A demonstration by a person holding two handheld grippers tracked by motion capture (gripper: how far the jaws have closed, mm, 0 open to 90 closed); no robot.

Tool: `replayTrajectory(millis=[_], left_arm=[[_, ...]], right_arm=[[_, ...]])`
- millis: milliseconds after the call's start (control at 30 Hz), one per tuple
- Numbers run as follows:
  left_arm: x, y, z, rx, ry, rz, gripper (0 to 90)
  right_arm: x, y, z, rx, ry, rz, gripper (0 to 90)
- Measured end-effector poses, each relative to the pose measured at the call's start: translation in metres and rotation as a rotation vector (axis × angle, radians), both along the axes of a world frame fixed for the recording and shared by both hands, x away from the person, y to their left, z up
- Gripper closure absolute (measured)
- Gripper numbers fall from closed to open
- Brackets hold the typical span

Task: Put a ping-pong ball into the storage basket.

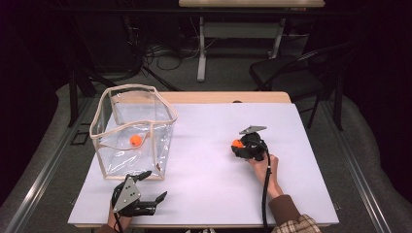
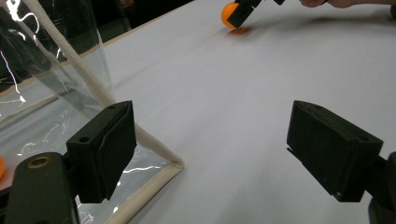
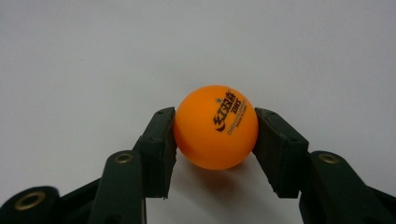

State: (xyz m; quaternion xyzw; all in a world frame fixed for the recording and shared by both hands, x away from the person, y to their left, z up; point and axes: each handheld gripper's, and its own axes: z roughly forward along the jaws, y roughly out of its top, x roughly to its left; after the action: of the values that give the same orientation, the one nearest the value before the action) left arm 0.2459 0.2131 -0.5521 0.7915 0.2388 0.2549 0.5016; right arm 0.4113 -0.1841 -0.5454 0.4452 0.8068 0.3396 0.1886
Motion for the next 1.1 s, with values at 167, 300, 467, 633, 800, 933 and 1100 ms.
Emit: replayTrajectory(millis=[167,300,467,633,800,933,1100], left_arm=[[0.0,0.0,0.0,0.001,-0.002,-0.001,15.9],[0.0,0.0,0.0,0.001,-0.004,0.001,15.9],[0.0,0.0,0.0,-0.002,-0.001,-0.001,15.9],[0.0,0.0,0.0,-0.001,-0.003,0.0,15.9],[0.0,0.0,0.0,-0.002,-0.002,-0.001,15.9],[0.0,0.0,0.0,0.001,-0.003,-0.001,15.9],[0.0,0.0,0.0,-0.001,-0.002,-0.001,15.9]], right_arm=[[-0.005,0.001,0.007,-0.012,-0.022,0.005,50.4],[-0.008,0.001,0.012,-0.014,-0.029,0.01,50.5],[-0.012,0.001,0.018,-0.017,-0.038,0.017,50.5],[-0.015,0.0,0.023,-0.012,-0.043,0.02,50.5],[-0.017,0.0,0.027,-0.007,-0.053,0.024,50.5],[-0.019,0.002,0.03,-0.009,-0.055,0.032,50.5],[-0.021,0.005,0.032,-0.005,-0.061,0.046,50.6]])
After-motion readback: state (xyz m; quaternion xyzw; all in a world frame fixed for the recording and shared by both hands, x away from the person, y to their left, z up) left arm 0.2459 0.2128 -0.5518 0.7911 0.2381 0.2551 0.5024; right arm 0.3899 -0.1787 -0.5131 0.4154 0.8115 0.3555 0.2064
